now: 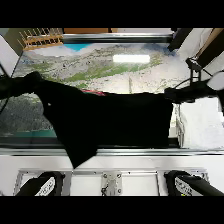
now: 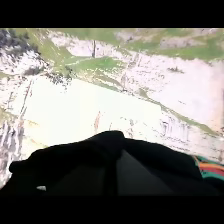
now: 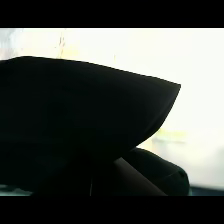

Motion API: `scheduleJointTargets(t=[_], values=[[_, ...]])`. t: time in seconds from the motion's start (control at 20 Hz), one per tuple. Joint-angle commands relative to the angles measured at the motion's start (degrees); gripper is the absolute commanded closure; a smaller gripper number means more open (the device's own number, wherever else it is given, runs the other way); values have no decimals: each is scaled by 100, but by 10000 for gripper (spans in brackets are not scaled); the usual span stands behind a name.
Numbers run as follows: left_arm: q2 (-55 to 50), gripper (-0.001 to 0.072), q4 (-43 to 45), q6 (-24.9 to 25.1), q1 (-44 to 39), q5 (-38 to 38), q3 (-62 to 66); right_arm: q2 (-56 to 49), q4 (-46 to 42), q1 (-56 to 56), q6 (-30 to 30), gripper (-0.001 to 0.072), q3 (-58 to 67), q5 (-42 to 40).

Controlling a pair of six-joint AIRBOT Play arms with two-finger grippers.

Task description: Fold the clothes and pants, and hang the long-sleeved shirts on hangers.

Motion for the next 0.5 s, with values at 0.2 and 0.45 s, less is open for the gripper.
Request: scheduleJointTargets(t=[0.2,0.45], values=[[-2457,36,-463,310,120,-299,1687,-1853,52,-63,37,100,1930,-1266],[-1882,36,-433,940,706,-960,321,-1075,-313,-179,-245,99,1585,-584]])
